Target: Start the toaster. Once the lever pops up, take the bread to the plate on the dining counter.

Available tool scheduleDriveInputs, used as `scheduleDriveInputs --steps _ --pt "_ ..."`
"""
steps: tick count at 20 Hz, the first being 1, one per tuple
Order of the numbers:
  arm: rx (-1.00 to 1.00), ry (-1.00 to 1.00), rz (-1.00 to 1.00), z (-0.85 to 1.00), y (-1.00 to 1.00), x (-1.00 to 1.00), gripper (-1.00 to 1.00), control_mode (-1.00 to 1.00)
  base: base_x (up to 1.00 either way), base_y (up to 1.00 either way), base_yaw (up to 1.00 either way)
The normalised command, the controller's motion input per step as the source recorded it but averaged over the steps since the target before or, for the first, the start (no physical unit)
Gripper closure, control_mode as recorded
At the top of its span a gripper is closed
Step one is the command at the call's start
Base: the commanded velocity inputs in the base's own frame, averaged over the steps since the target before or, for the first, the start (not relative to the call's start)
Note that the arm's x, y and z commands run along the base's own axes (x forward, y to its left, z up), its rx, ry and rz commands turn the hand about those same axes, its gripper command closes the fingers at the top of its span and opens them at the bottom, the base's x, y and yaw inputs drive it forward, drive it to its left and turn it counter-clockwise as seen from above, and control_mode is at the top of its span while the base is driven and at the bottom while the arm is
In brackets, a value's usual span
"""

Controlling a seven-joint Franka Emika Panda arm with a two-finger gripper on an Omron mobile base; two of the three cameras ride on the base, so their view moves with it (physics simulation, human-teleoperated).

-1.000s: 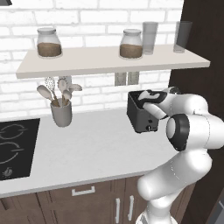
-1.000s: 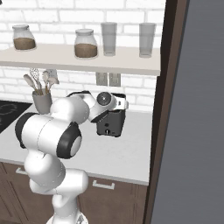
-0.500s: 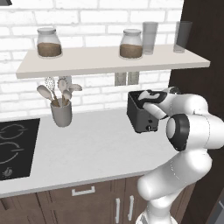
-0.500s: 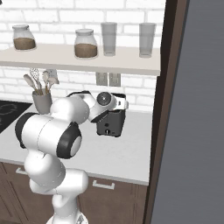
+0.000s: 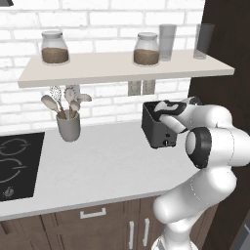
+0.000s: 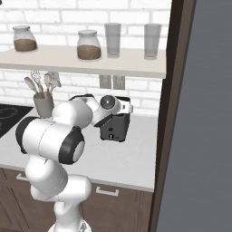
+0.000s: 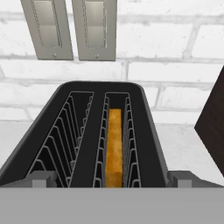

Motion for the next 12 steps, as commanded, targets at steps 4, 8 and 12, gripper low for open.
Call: scheduleDriveInputs --steps 4,8,12 --pt "0.00 0.00 0.00 0.00 0.00 0.00 -1.00 -1.00 0.00 0.00 0.00" --pt "0.00 0.00 0.00 0.00 0.00 0.00 -1.00 -1.00 0.00 0.00 0.00" --pt "0.00 0.00 0.00 0.00 0.00 0.00 -1.00 -1.00 0.00 0.00 0.00"
